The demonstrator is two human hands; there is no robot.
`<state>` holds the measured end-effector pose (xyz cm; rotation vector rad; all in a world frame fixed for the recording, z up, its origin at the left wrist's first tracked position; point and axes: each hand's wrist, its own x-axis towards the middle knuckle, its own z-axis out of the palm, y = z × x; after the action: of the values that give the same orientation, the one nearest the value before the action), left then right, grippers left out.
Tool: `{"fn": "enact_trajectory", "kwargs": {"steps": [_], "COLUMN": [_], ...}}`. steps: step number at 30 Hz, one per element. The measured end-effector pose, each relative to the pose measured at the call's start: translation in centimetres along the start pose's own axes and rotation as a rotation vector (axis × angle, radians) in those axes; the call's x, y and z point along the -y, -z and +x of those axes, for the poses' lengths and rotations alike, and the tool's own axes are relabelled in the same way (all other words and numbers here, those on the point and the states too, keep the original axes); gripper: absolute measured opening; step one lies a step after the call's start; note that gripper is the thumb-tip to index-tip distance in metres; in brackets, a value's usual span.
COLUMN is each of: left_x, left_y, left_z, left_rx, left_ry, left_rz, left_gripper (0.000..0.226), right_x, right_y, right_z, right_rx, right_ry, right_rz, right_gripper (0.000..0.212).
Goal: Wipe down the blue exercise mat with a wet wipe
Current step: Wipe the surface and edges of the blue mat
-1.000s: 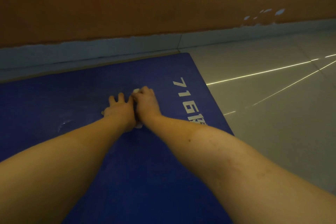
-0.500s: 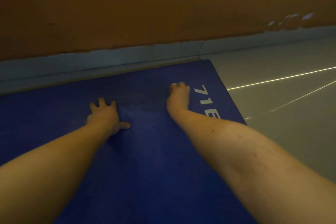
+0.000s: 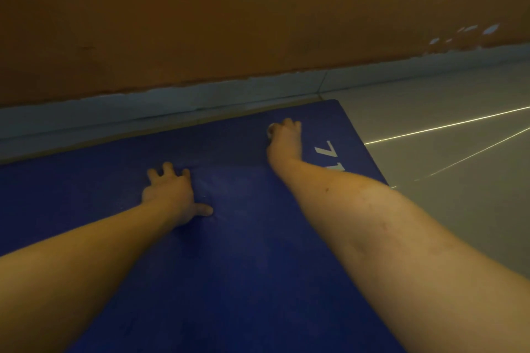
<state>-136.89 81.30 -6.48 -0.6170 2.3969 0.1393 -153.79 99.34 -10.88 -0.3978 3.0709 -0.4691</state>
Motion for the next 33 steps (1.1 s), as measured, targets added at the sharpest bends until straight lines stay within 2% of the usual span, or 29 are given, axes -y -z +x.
{"fn": "enact_trajectory", "kwargs": {"steps": [3,7,10,13,16,19,22,25,27,30,33], "left_x": [0.1,-0.1,-0.3,-0.5,-0.5,-0.4,-0.4,-0.3,-0.3,-0.4,-0.4], "left_y": [-0.2,-0.3,-0.3,-0.4,-0.5,-0.6,-0.7,-0.7,-0.8,-0.9,-0.7], "left_z": [0.3,0.4,0.6,0.6,0.6,0.7,0.7,0.9,1.1,1.3,1.3], "left_rx": [-0.004,-0.012,-0.021,-0.033,-0.038,-0.035,-0.033,-0.033,-0.032,-0.037,-0.036], "left_ry": [0.002,0.005,0.021,0.033,0.025,0.023,0.012,0.012,0.020,0.034,0.047], "left_rz": [-0.013,-0.046,-0.053,-0.050,-0.050,-0.054,-0.054,-0.062,-0.063,-0.071,-0.072], "left_gripper": [0.121,0.122,0.120,0.115,0.117,0.120,0.120,0.121,0.122,0.121,0.122], "right_x": [0.4,4.1,7.5,10.1,10.4,8.3,4.1,2.6,4.0,7.0,9.6], "right_y": [-0.5,-2.1,-3.0,-4.2,-4.2,-2.6,-1.6,-1.7,-2.3,-3.5,-3.9], "right_z": [0.7,-1.0,-2.7,-5.1,-4.7,-1.8,1.8,3.2,2.0,-0.8,-3.3], "right_rx": [-0.055,-0.059,0.043,0.168,0.177,0.149,0.023,-0.006,-0.001,0.026,0.154], "right_ry": [-0.091,-0.073,0.139,0.375,0.506,0.420,0.197,-0.013,-0.021,0.077,0.263], "right_rz": [0.030,0.134,0.151,0.232,0.190,0.128,0.023,0.024,0.059,0.175,0.201], "right_gripper": [0.026,0.039,0.038,0.025,0.030,0.028,0.029,0.030,0.036,0.041,0.029]}}
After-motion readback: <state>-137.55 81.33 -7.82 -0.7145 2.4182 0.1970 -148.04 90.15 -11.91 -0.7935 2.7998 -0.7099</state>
